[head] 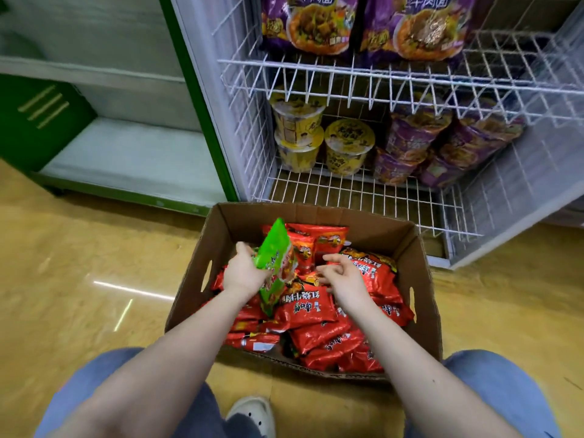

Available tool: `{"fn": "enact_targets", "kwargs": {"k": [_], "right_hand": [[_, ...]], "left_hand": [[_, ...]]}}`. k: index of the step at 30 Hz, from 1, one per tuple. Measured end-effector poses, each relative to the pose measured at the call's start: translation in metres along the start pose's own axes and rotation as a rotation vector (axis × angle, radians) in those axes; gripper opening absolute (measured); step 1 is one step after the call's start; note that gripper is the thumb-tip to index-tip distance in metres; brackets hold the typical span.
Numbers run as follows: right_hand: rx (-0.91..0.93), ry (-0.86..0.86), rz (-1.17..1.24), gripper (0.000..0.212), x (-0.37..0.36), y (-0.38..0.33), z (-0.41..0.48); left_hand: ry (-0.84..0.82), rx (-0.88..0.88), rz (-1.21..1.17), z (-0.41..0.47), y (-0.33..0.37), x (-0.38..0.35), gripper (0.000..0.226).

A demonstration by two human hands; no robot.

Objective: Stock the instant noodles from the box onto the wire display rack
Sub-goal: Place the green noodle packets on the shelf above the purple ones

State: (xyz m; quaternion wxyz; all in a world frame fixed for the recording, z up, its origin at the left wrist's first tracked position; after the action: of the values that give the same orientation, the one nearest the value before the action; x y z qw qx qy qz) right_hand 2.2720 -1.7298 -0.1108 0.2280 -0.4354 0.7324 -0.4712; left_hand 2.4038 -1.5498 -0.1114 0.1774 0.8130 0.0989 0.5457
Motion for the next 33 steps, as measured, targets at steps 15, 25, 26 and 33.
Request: {"fn": "enact_targets", "kwargs": {"k": [15,25,26,33], "right_hand": [[0.270,-0.125,0.015,0.038,0.037,-0.100,0.004],[-0.073,0.036,0.100,0.041,0.037,-0.129,-0.079],[-0.099,0.037,0.102,0.042,0.037,-0.148,-0.096],[-0.158,0.025,0.083,0.036,0.051,-0.291,-0.219]], "left_hand": [[-0.179,-0.486,-0.390,-0.030,0.122,0.106,0.049],[-0.334,0.152,-1.017,-0.088,0.091,0.113,0.049],[-0.342,0.217,-1.042,-0.101,0.095,0.129,0.050],[-0.550,0.530,-1.049,-0.214,0.134,0.239,0.072]]}}
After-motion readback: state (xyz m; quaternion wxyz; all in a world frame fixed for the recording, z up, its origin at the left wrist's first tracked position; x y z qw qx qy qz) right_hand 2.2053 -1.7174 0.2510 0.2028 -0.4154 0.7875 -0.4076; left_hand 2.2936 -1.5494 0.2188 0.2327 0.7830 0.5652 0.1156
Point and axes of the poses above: each hand's wrist, its own z-axis towards the middle knuckle, its own x-axis out of the back of the hand, y = z × x, the point moved 9 cm from there along z, towards the middle knuckle, and after that the axes turned 8 degrees about z, right-handed, at the moved point
